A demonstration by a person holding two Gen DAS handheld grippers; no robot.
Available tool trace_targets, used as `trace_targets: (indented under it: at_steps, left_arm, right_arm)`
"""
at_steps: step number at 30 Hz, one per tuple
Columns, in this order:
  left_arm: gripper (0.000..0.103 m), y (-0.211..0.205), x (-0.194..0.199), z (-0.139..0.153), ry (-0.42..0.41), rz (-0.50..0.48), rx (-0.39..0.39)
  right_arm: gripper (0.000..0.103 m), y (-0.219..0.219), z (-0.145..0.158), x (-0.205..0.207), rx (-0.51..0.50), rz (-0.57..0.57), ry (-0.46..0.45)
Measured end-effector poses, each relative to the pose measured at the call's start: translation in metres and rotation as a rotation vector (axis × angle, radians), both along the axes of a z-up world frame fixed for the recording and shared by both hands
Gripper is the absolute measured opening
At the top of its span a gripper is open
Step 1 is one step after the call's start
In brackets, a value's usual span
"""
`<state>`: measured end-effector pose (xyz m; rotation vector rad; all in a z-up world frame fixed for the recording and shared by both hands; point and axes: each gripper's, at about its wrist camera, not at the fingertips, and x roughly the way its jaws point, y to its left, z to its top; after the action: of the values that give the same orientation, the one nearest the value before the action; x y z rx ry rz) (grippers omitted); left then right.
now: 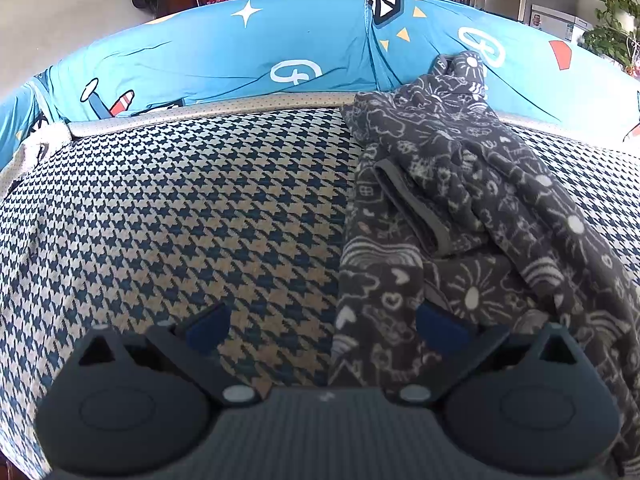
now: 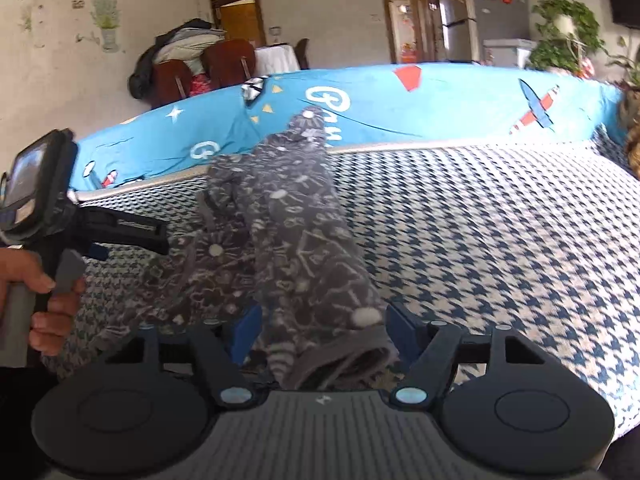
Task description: Fold clothes
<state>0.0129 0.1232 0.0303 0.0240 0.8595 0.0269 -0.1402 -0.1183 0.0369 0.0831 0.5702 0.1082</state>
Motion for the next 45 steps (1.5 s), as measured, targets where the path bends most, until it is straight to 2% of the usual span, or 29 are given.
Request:
trace_targets:
  at_steps: [4, 8, 14, 16, 18, 21, 24, 32, 41, 45]
  left_arm:
    - [0.103, 0.002, 0.0, 0.0, 0.003, 0.006, -0.003]
    - [0.103, 0.002, 0.0, 0.001, 0.004, 0.009, -0.006]
    - [0.103, 0.002, 0.002, 0.0, 0.01, 0.016, -0.007]
    - [0.103, 0.001, 0.003, 0.0, 0.012, 0.016, -0.005]
    - [0.103, 0.001, 0.003, 0.0, 0.013, 0.017, -0.003]
    - [0.103, 0.001, 0.003, 0.0, 0.014, 0.023, -0.004]
    - [0.103, 0.003, 0.004, 0.0, 0.016, 0.034, -0.008]
    - [0.103, 0.013, 0.006, 0.005, 0.017, 0.071, -0.047]
    - [0.103, 0.05, 0.008, 0.023, -0.026, 0.184, -0.155]
    - [0.103, 0.062, 0.006, 0.036, -0.077, 0.229, -0.133]
  right_arm:
    - [0.066, 0.016, -0.002, 0.004, -0.048, 0.065, -0.003]
    - [0.052, 0.031, -0.018, 0.014, -0.133, 0.097, 0.031]
    - [0.043, 0.039, -0.037, 0.022, -0.231, 0.099, 0.038]
    - [0.037, 0.041, -0.039, 0.023, -0.254, 0.1, 0.025]
    - [0.021, 0.041, -0.038, 0.026, -0.257, 0.094, 0.02]
    - [0.013, 0.037, -0.035, 0.029, -0.229, 0.085, 0.021]
    - [0.012, 0.034, -0.028, 0.03, -0.19, 0.08, 0.03]
    - [0.011, 0.036, 0.013, 0.031, -0.013, 0.132, 0.015]
    - [0.011, 0.058, 0.049, 0.048, 0.177, 0.182, -0.002]
    - [0.011, 0.076, 0.057, 0.057, 0.214, 0.213, -0.013]
